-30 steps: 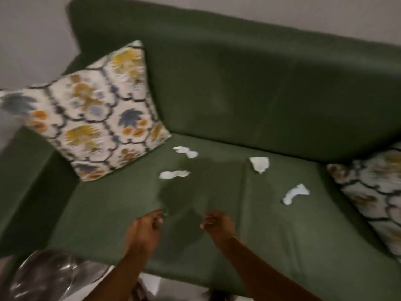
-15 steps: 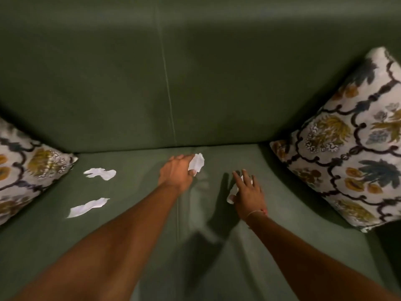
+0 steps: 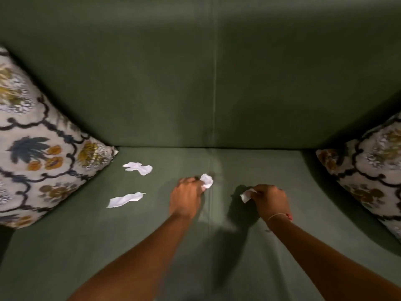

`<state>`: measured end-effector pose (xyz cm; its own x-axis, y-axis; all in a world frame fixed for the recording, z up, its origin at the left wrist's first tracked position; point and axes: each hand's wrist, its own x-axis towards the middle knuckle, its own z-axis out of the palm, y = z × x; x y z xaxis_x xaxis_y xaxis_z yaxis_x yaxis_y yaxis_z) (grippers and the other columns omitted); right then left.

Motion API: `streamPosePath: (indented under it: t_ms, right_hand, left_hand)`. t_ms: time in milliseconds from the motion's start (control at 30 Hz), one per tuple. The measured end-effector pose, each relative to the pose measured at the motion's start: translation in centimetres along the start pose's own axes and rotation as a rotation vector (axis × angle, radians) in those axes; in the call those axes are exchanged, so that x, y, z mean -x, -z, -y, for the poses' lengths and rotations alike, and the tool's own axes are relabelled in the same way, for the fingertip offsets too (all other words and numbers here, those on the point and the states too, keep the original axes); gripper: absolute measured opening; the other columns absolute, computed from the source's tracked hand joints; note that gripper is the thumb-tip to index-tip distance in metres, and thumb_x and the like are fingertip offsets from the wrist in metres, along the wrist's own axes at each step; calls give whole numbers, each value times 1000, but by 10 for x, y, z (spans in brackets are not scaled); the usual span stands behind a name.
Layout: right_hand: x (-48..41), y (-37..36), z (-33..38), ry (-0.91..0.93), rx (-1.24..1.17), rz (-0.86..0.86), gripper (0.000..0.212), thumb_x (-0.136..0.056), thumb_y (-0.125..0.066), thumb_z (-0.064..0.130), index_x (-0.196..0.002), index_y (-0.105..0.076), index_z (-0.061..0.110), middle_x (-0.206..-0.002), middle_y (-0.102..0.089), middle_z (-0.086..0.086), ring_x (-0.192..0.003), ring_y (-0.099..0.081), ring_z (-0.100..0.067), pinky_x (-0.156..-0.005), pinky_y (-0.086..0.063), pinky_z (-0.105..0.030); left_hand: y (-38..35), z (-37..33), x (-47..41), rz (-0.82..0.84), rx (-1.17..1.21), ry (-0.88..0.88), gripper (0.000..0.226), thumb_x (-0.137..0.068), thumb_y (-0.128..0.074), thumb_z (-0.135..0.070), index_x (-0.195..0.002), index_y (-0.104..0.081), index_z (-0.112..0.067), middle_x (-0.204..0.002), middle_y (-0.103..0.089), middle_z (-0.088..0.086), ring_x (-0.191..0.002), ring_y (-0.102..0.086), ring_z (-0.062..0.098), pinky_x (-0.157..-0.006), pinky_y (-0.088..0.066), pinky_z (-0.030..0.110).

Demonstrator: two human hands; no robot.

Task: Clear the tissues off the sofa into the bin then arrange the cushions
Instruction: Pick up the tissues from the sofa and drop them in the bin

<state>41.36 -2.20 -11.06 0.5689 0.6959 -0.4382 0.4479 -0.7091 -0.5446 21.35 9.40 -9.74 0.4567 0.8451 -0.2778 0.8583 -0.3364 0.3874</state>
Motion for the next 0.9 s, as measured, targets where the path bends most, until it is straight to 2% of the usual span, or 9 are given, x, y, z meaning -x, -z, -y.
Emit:
streamPosePath:
  t_ms: [67, 133, 267, 367, 500, 600, 667, 800, 900]
  right_hand:
    - [1, -15, 39, 80, -31, 53, 23, -82, -68, 29, -60, -68, 38, -79, -74, 13, -83, -69, -15, -72, -52, -26]
    - [-1, -31, 78, 205, 10, 108, 10, -80, -68, 35, -73, -75, 34, -89, -77, 8, -90, -68, -17, -79, -54, -31]
    - [-11, -78, 154, 497, 186, 121, 18, -87, -60, 38, -94, -76, 33, -109, -72, 7, -106, -58, -22, -88, -46, -32]
    - [-19, -117, 199, 539, 236, 95, 24, -89, -55, 34, -107, -71, 35, -119, -69, 7, -112, -54, -22, -91, -48, -32]
    - [-29, -160, 237, 586, 369, 88, 29, -93, -51, 31, -118, -65, 32, -125, -65, 0, -119, -49, -27, -90, -51, -37]
    - [-31, -187, 247, 615, 541, 109, 33, -94, -49, 31, -126, -57, 29, -132, -56, -5, -124, -43, -29, -90, -50, -41]
    - [-29, -203, 250, 620, 629, 94, 37, -91, -52, 31, -128, -56, 27, -129, -52, -9, -122, -43, -32, -92, -47, -43]
    - [-19, -220, 254, 622, 677, 19, 23, -92, -54, 22, -110, -66, 15, -110, -63, -11, -104, -60, -33, -76, -52, -41]
    - [-6, -230, 256, 596, 623, 9, 20, -92, -55, 18, -107, -67, 11, -103, -68, -14, -95, -65, -36, -74, -54, -41]
  left_hand:
    - [16, 41, 19, -100, 24, 22, 19, -85, -59, -26, -97, -73, -24, -100, -69, -1, -97, -58, 26, -77, -48, 34]
    - [32, 82, 31, -214, 38, 109, 16, -81, -67, -19, -93, -76, -24, -104, -69, 0, -95, -59, 28, -81, -49, 35]
    - [53, 153, 37, -257, -39, 221, 18, -78, -71, -14, -93, -77, -24, -118, -68, 2, -104, -59, 31, -85, -52, 39]
    - [58, 183, 36, -246, -61, 206, 23, -83, -66, -16, -101, -74, -28, -126, -65, 0, -112, -57, 30, -87, -52, 39]
    - [49, 210, 35, -221, -102, 125, 30, -83, -63, -19, -111, -67, -30, -126, -64, 4, -114, -56, 33, -85, -50, 40]
    - [40, 227, 40, -199, -203, -6, 38, -78, -69, -22, -115, -66, -24, -118, -65, 9, -106, -60, 34, -74, -49, 40]
    - [40, 242, 45, -208, -242, -75, 32, -77, -71, -27, -109, -69, -20, -103, -68, 8, -91, -63, 33, -65, -49, 37]
    - [48, 265, 56, -178, -238, -130, 17, -74, -74, -23, -90, -75, -20, -77, -66, 5, -71, -62, 30, -54, -48, 31]
    - [53, 273, 67, -103, -123, -44, 20, -83, -63, -22, -99, -73, -17, -91, -67, 11, -80, -64, 35, -61, -49, 38]
